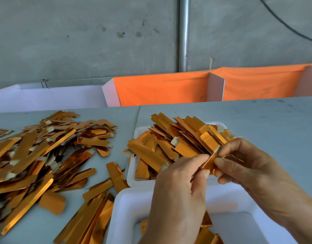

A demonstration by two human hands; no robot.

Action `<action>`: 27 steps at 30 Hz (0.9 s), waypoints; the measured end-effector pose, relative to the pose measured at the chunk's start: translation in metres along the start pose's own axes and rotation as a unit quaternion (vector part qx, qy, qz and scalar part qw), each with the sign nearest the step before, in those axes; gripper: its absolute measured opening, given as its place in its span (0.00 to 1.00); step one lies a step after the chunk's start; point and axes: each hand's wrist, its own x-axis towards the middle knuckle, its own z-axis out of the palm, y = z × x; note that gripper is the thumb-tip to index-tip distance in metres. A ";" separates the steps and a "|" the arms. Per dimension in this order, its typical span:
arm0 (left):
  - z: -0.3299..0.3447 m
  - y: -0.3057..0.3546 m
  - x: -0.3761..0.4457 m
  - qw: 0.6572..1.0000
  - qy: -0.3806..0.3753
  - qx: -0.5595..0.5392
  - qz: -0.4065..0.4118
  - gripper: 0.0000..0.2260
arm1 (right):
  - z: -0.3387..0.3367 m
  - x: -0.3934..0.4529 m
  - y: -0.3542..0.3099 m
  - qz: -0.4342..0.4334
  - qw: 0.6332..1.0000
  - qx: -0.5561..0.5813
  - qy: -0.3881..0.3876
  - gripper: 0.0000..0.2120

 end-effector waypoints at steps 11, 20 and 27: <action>-0.007 -0.017 0.001 0.825 -0.205 -0.479 -0.219 0.11 | -0.006 -0.001 -0.004 -0.014 0.993 0.072 -0.095 0.23; -0.006 -0.009 0.001 0.967 -0.095 -0.218 -0.090 0.07 | -0.002 -0.003 -0.010 0.001 0.997 -0.004 -0.076 0.17; -0.009 -0.006 0.002 0.984 -0.069 -0.156 -0.040 0.17 | -0.002 -0.004 -0.010 0.021 0.998 -0.009 -0.067 0.19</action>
